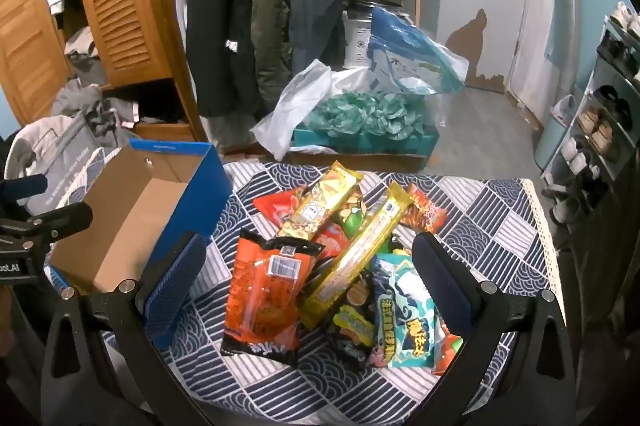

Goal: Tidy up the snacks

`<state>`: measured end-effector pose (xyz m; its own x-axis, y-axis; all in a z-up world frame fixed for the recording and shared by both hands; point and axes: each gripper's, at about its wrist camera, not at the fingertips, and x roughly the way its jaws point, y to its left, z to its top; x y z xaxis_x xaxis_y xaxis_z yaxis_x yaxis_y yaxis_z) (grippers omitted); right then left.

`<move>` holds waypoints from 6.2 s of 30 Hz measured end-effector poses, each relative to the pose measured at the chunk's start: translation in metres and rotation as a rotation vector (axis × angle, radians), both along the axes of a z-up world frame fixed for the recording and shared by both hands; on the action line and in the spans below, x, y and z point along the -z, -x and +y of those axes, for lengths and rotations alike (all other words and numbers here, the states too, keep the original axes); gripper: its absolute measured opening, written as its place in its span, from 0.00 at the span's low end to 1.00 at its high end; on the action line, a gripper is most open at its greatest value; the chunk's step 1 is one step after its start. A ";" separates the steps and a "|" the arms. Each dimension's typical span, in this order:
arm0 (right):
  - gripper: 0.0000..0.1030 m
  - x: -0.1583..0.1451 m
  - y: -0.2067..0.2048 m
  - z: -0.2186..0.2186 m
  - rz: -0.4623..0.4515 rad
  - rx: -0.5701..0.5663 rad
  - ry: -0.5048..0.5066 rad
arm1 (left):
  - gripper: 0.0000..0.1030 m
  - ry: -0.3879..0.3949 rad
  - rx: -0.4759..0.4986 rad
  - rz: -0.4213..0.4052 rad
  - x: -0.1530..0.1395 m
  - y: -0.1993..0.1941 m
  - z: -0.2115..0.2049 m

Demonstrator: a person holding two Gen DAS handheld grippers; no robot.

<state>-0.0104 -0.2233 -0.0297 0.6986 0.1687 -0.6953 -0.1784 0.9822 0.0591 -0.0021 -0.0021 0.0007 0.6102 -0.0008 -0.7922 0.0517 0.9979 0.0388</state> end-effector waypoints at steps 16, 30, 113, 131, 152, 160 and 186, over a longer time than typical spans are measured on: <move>0.98 0.001 -0.001 0.000 0.003 0.002 -0.003 | 0.99 0.008 -0.001 -0.005 0.002 0.003 0.004; 0.98 0.002 0.000 0.001 0.006 0.002 -0.002 | 0.99 0.007 0.001 -0.003 0.004 0.006 0.002; 0.98 0.055 -0.020 -0.126 0.174 0.268 0.039 | 0.99 0.002 0.067 0.225 0.074 -0.036 -0.072; 0.98 0.154 -0.057 -0.164 0.442 0.289 0.105 | 0.99 -0.040 0.032 0.410 0.150 -0.066 -0.116; 0.39 0.197 -0.067 -0.176 0.577 0.270 0.004 | 0.99 -0.030 0.076 0.487 0.188 -0.078 -0.150; 0.38 0.164 -0.061 -0.175 0.480 0.304 0.003 | 0.67 0.018 0.068 0.495 0.195 -0.082 -0.137; 0.35 0.082 -0.039 -0.107 0.286 0.192 0.010 | 0.53 0.011 0.131 0.284 0.109 -0.038 -0.108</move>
